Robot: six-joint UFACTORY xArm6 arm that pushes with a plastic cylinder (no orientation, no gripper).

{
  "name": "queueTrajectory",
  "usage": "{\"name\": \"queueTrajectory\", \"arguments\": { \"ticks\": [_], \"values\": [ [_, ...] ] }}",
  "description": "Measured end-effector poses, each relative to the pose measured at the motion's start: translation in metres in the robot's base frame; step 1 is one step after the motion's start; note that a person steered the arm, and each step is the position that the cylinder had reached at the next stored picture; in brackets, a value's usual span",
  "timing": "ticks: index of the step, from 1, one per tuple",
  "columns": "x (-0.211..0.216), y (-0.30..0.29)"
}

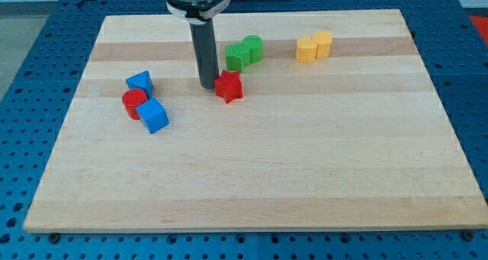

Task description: Slide the red star to the center of the board

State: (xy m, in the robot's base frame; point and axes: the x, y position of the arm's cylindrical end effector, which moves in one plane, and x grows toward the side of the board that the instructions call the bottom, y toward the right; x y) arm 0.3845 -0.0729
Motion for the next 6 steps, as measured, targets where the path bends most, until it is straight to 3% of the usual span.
{"name": "queueTrajectory", "arguments": {
  "ticks": [6],
  "values": [
    [0.033, 0.031]
  ]
}}
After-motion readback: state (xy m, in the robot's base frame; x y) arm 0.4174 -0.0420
